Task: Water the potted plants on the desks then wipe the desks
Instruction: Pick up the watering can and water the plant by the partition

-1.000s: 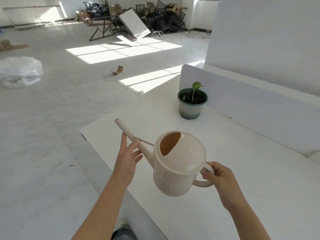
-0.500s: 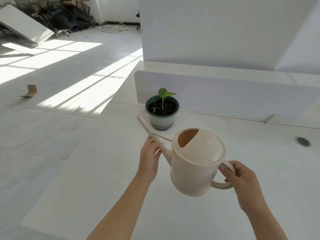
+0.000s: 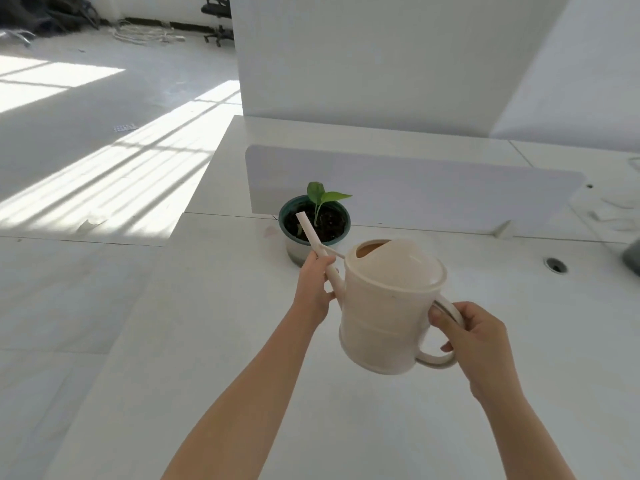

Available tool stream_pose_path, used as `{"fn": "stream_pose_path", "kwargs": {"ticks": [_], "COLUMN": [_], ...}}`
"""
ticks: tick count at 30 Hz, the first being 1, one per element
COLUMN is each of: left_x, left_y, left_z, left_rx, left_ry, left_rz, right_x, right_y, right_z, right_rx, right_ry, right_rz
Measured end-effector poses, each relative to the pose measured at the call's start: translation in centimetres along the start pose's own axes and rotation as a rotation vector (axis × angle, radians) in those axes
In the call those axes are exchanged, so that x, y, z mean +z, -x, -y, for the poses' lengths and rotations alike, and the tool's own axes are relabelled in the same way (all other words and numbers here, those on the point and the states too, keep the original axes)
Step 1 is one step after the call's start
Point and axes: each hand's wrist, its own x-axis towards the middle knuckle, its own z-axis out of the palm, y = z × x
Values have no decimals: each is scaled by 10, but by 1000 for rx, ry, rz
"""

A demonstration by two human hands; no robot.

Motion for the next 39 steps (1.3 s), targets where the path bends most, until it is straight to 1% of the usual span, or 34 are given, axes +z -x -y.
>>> {"fn": "stream_pose_path", "kwargs": {"ticks": [5, 16, 22, 29, 34, 39], "left_x": [3, 21, 43, 48, 26, 8], "left_y": [-5, -18, -32, -42, -37, -35], "left_z": [1, 20, 12, 13, 18, 7], "left_rx": [-47, -125, -138, -148, -127, -82], "left_ry": [41, 78, 63, 50, 68, 54], "left_rz": [-1, 47, 87, 122, 72, 1], "right_x": [3, -9, -12, -14, -6, 13], "right_y": [-3, -10, -23, -28, -22, -22], "right_z": [9, 8, 10, 10, 10, 11], "right_rx": [-38, -1, -3, 10, 22, -2], "right_ry": [66, 124, 143, 159, 135, 131], "right_rz": [-22, -68, -131, -145, -92, -28]}}
